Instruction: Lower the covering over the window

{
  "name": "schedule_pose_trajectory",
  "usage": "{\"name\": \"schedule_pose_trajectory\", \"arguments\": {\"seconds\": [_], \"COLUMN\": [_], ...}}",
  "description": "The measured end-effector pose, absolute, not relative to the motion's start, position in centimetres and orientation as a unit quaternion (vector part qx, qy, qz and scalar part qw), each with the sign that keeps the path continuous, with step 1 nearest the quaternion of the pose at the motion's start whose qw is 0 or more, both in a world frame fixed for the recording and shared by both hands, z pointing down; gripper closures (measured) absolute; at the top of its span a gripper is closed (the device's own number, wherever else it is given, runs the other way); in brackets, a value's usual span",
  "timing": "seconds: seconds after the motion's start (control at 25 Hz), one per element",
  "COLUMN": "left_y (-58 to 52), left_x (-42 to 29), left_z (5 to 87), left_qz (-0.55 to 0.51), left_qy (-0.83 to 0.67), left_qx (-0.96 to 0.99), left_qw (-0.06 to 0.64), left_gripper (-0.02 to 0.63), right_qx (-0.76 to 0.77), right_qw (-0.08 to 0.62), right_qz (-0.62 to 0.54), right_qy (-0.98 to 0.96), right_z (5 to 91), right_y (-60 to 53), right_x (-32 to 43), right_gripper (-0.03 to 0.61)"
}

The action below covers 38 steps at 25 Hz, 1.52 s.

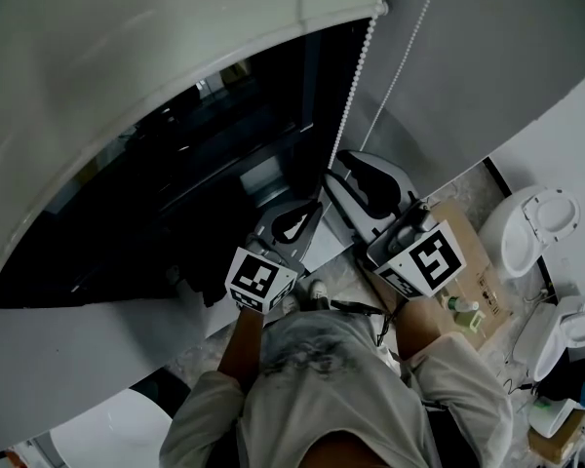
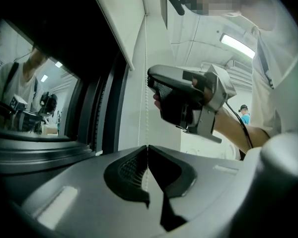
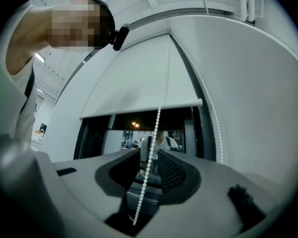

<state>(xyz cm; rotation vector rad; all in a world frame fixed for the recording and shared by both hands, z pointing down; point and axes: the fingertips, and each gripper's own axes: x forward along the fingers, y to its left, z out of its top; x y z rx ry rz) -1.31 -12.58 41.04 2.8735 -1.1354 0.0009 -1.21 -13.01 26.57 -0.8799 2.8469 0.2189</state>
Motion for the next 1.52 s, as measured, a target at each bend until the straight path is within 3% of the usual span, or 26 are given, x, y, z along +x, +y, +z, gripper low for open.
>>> {"name": "schedule_pose_trajectory", "arguments": {"seconds": [0.32,0.4,0.48,1.12,1.52], "left_y": [-12.2,-12.1,-12.0,-11.7,-12.0], "left_x": [-0.9,-0.9,-0.9,-3.4,-4.2], "left_z": [41.6,41.5,41.4,37.0,30.5], "left_qz": [-0.004,-0.006,-0.006,-0.052,-0.075], "left_qy": [-0.360,-0.359,-0.359,-0.383,-0.381], "left_qx": [0.932,0.933,0.933,0.922,0.921], "left_qw": [0.035,0.034,0.031,0.011,-0.044], "left_gripper": [0.598,0.598,0.597,0.566,0.549], "right_qx": [-0.297,-0.301,-0.299,-0.300,-0.292], "right_qw": [0.085,0.080,0.076,0.058,0.018], "right_qz": [0.080,0.085,0.085,0.061,0.030], "right_qy": [0.948,0.946,0.947,0.950,0.956], "right_z": [26.0,25.9,25.9,28.4,32.6], "right_y": [-13.8,-13.9,-13.9,-14.2,-14.1], "right_x": [-1.4,-1.5,-1.8,-1.5,-2.3], "right_gripper": [0.467,0.540,0.558,0.561,0.561]}}
